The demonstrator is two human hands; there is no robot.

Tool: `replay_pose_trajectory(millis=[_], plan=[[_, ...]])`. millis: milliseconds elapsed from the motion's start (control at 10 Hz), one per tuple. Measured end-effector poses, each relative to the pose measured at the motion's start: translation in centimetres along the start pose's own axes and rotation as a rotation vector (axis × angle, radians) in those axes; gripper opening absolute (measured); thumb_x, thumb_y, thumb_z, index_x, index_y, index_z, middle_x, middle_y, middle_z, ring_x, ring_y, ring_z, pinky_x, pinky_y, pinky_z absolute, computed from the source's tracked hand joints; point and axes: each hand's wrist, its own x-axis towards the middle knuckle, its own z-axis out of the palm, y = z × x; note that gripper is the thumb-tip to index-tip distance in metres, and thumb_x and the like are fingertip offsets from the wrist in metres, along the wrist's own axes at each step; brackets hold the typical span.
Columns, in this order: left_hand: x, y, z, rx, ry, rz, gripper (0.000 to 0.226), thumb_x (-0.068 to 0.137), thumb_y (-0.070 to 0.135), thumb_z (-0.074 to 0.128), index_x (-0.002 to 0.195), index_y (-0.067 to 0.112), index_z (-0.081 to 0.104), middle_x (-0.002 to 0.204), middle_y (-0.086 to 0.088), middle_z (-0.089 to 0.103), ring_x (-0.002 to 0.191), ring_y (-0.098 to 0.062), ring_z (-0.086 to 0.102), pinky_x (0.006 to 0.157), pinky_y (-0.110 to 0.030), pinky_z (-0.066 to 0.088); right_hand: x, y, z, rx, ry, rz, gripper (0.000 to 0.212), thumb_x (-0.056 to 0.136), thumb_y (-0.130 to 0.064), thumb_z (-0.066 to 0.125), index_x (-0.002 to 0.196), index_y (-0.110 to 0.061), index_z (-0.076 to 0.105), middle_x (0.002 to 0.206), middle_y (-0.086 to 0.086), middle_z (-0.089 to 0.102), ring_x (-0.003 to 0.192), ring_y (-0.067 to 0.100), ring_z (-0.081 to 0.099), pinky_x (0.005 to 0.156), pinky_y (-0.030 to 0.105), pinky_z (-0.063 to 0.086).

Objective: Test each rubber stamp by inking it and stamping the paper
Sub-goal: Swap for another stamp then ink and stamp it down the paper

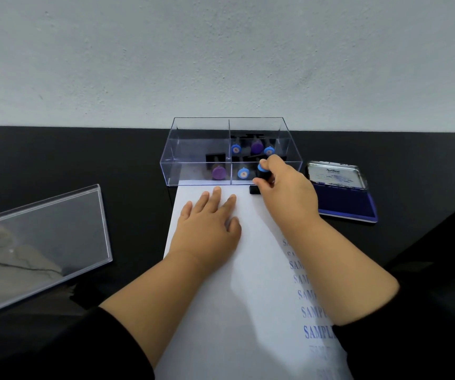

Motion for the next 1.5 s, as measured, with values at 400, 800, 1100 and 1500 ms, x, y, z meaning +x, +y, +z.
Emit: replay_pose_trajectory(millis=[400, 800, 1100, 1500], plan=[[-0.2, 0.1, 0.0, -0.006, -0.001, 0.001, 0.052, 0.101, 0.036, 0.021, 0.152, 0.035, 0.007, 0.16, 0.006, -0.006, 0.147, -0.012, -0.007, 0.117, -0.033, -0.007, 0.0, 1.2, -0.7, 0.257, 0.156, 0.124, 0.019, 0.089, -0.026, 0.061, 0.107, -0.022, 0.055, 0.082, -0.006, 0.058, 0.08, 0.018, 0.058, 0.069, 0.028, 0.044], [-0.2, 0.1, -0.1, 0.004, -0.002, 0.0, 0.052, 0.101, 0.036, 0.02, 0.151, 0.035, 0.007, 0.16, 0.005, -0.005, 0.147, -0.012, -0.007, 0.117, -0.033, -0.007, 0.0, 3.0, -2.3, 0.389, 0.239, 0.2, 0.019, 0.088, -0.024, 0.062, 0.104, -0.024, 0.053, 0.071, -0.014, 0.053, 0.076, 0.01, 0.055, 0.058, 0.013, 0.035], [-0.1, 0.1, 0.0, 0.005, 0.002, -0.003, 0.052, 0.101, 0.036, 0.021, 0.151, 0.035, 0.008, 0.16, 0.005, -0.004, 0.147, -0.012, -0.006, 0.117, -0.033, -0.006, -0.1, 3.0, -2.5, 0.391, 0.24, 0.186, 0.019, 0.088, -0.024, 0.062, 0.105, -0.023, 0.053, 0.071, -0.015, 0.052, 0.076, 0.011, 0.055, 0.064, 0.021, 0.037], [-0.2, 0.1, -0.1, 0.0, 0.0, -0.006, 0.051, 0.102, 0.036, 0.021, 0.151, 0.035, 0.008, 0.16, 0.006, -0.004, 0.147, -0.012, -0.006, 0.117, -0.033, -0.007, -0.3, 2.8, -2.6, 0.38, 0.241, 0.176, 0.02, 0.088, -0.024, 0.062, 0.105, -0.022, 0.053, 0.07, -0.014, 0.052, 0.076, 0.012, 0.054, 0.066, 0.024, 0.037]])
